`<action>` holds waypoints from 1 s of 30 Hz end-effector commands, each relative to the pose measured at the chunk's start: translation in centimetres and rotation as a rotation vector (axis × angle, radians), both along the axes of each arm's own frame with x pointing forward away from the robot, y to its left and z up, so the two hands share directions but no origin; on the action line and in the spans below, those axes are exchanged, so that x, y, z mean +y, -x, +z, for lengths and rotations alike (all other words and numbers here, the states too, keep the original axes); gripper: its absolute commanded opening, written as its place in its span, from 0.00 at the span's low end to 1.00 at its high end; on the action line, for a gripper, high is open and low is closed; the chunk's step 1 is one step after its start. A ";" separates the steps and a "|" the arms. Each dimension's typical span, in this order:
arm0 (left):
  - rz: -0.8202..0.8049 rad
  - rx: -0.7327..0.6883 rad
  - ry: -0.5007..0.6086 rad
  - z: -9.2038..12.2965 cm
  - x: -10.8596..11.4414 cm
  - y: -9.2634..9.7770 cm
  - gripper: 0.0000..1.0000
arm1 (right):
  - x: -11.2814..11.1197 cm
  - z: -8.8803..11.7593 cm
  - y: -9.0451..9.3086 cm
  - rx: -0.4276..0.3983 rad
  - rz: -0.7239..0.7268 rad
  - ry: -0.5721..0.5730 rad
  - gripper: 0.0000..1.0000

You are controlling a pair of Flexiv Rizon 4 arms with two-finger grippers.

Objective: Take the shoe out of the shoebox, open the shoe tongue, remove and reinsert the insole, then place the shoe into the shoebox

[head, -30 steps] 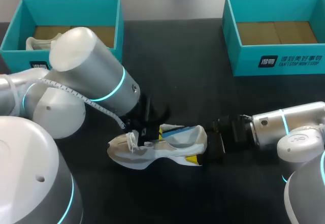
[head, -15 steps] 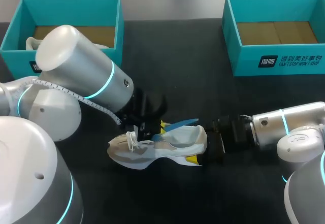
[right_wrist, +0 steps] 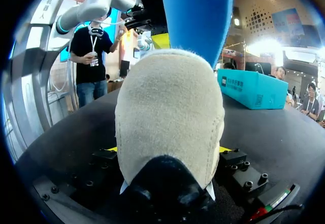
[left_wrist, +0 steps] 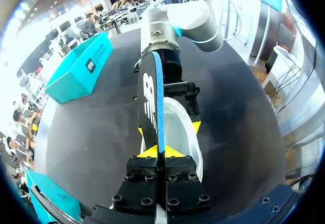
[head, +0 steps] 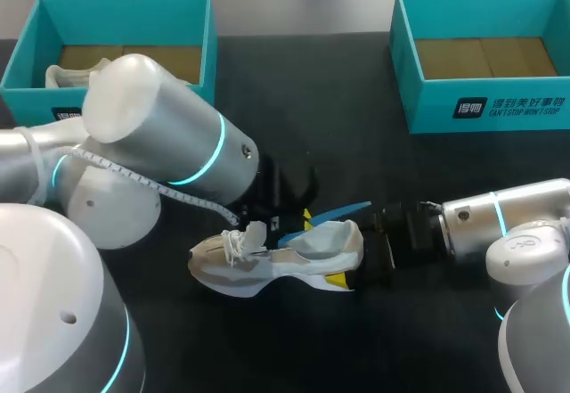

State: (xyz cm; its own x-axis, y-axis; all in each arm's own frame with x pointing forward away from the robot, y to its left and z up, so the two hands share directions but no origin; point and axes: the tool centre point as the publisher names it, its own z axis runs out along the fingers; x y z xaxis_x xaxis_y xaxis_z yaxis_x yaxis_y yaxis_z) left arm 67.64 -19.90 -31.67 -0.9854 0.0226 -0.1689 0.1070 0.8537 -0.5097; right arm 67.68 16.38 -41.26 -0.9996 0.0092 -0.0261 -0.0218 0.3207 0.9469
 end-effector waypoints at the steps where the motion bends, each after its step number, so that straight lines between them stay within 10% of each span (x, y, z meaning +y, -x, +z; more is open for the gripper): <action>1: 0.011 0.003 -0.024 -0.5 -1.7 -0.6 0.00 | 0.2 0.1 0.1 0.000 0.000 0.005 0.00; 8: -0.021 0.011 -0.060 -1.2 -2.9 -0.9 0.00 | 0.2 0.1 0.1 0.000 0.000 0.005 0.00; 14: -0.061 0.026 -0.059 -1.7 -3.0 -0.4 0.25 | 0.2 0.1 0.1 0.000 0.000 0.005 0.00; 23: -0.100 0.017 -0.028 -0.9 -2.2 0.6 1.00 | 0.2 0.1 0.1 0.000 0.000 0.005 0.00; 30: -0.121 -0.043 0.020 0.4 -1.3 2.4 1.00 | 0.2 0.1 0.1 0.000 0.000 0.005 0.00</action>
